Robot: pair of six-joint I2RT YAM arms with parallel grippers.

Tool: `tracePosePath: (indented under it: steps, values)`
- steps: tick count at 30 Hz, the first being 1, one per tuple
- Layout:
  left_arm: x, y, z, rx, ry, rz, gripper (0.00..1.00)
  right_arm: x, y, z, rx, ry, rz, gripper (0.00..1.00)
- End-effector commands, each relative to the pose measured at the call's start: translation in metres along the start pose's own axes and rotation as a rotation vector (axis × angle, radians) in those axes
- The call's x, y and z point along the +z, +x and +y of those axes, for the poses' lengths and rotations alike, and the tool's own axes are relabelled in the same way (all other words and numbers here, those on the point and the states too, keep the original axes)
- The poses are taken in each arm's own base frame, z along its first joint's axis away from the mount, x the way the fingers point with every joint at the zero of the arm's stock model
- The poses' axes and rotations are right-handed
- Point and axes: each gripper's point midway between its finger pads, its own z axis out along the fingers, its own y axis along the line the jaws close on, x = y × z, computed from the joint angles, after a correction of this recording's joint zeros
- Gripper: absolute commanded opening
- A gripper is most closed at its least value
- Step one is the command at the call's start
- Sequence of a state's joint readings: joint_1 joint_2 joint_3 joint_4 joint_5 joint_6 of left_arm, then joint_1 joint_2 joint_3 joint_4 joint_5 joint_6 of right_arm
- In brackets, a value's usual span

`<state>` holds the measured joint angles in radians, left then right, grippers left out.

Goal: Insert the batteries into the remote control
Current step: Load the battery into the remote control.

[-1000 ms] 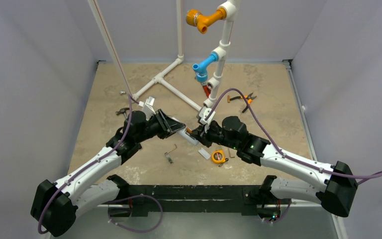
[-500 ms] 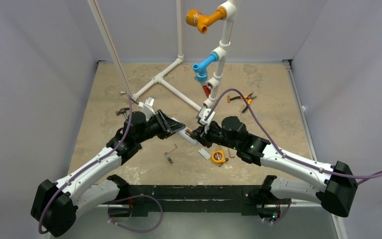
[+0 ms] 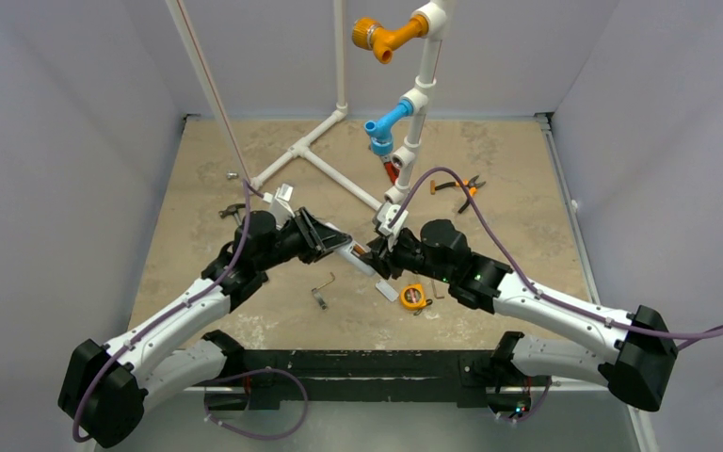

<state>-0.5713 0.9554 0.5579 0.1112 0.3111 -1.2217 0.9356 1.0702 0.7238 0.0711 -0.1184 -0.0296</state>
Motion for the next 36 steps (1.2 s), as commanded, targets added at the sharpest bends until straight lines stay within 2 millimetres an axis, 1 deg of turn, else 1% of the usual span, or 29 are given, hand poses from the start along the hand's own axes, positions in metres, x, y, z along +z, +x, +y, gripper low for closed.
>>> tracePosePath:
  steps: [1, 3, 10, 16, 19, 22, 26, 31, 34, 36]
  values:
    - [0.001, -0.004, -0.019, 0.004, 0.07, -0.001, 0.0, -0.004, -0.029, -0.002, -0.023, 0.012, -0.079, 0.37]
    - [0.003, -0.003, -0.019, 0.001, 0.073, 0.007, 0.0, -0.005, -0.034, -0.002, -0.025, 0.013, -0.093, 0.4]
    - [0.004, -0.002, -0.017, 0.0, 0.071, 0.013, 0.0, -0.01, -0.049, 0.0, -0.016, 0.007, -0.145, 0.43]
    - [0.004, 0.0, -0.02, 0.014, 0.088, 0.027, 0.0, -0.014, -0.053, -0.003, -0.001, 0.026, -0.181, 0.43]
    - [0.006, 0.004, -0.024, 0.032, 0.112, 0.056, 0.0, -0.015, -0.048, -0.003, -0.037, 0.023, -0.162, 0.42]
    - [0.009, 0.009, -0.03, 0.053, 0.153, 0.104, 0.0, -0.018, -0.043, -0.007, -0.094, 0.036, -0.134, 0.39]
    - [0.012, 0.018, -0.032, 0.087, 0.181, 0.17, 0.0, -0.031, -0.04, -0.014, -0.173, 0.045, -0.133, 0.37]
    - [0.009, 0.03, -0.035, 0.134, 0.212, 0.25, 0.0, -0.046, -0.032, -0.01, -0.28, -0.048, -0.151, 0.37]
    - [0.005, 0.036, -0.037, 0.171, 0.221, 0.299, 0.0, -0.047, -0.026, -0.011, -0.295, -0.092, -0.151, 0.38]
    - [0.001, 0.041, -0.037, 0.197, 0.225, 0.332, 0.0, -0.046, -0.015, -0.005, -0.321, -0.171, -0.11, 0.43]
